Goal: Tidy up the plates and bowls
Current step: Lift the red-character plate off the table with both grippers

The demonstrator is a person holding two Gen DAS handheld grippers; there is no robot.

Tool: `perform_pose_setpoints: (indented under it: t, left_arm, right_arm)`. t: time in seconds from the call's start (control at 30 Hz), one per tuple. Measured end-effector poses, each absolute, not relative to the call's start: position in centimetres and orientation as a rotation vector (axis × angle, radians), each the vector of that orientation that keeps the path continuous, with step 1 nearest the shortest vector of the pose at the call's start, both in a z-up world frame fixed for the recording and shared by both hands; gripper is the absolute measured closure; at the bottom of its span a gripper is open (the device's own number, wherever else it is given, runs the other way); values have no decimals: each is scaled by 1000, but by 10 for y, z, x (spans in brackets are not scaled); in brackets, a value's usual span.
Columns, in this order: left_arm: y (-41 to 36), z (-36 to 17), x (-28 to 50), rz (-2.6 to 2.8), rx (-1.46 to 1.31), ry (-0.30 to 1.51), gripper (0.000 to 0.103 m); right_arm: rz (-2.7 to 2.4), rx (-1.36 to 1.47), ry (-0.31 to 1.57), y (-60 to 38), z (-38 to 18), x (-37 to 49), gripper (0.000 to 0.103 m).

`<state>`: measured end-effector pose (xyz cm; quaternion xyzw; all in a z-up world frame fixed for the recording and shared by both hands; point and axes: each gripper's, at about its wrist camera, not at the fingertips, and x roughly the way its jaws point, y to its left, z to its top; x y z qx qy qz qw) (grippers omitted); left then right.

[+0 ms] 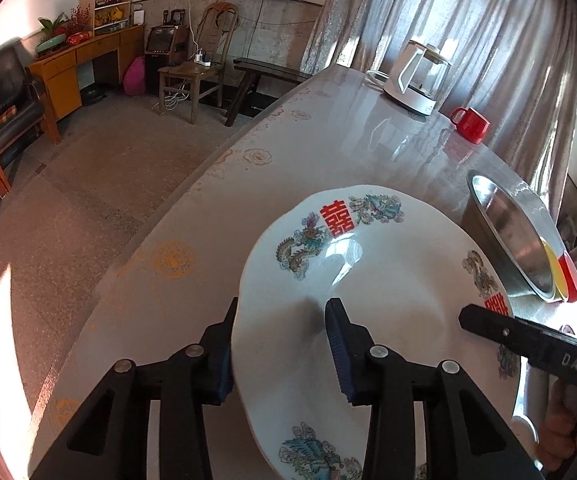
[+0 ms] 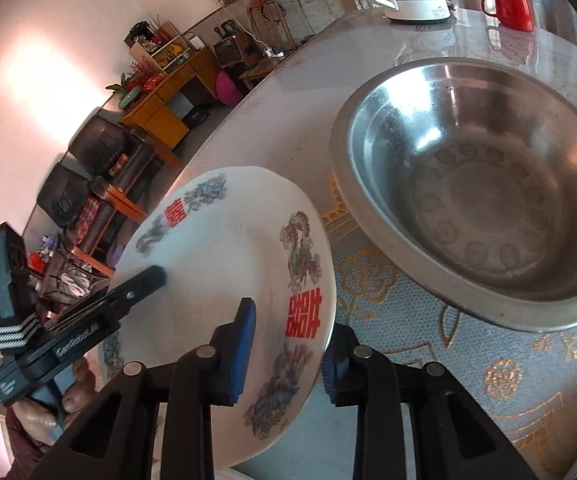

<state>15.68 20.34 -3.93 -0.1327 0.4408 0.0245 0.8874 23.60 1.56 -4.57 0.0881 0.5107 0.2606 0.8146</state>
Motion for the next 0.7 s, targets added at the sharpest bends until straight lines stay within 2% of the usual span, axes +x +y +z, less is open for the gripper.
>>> perform_pose_setpoints:
  t: [0.1,0.23,0.27,0.37,0.43,0.7]
  left_arm:
    - [200,-40,155,60,-252,904,63]
    - [188,-41,158,82,-200,894,49]
    - [187,-41,158,95,-204,897,49]
    - [196,-40,155,99,-261,897,60]
    - [195,-40,152,104,-246,890,62]
    - [189,-28,136,99,-245,844,63]
  right_arm:
    - [573,241,1102,8,-49,241,74]
    - [581,218,1096,11,-48,239,71]
    - [578,219,1095,12,-47,238,71]
    - [563,193,1080,15,-46,234,71]
    - [553,158,1068,17,-45,234,72]
    - [581,208,1075,8,-47,233,74]
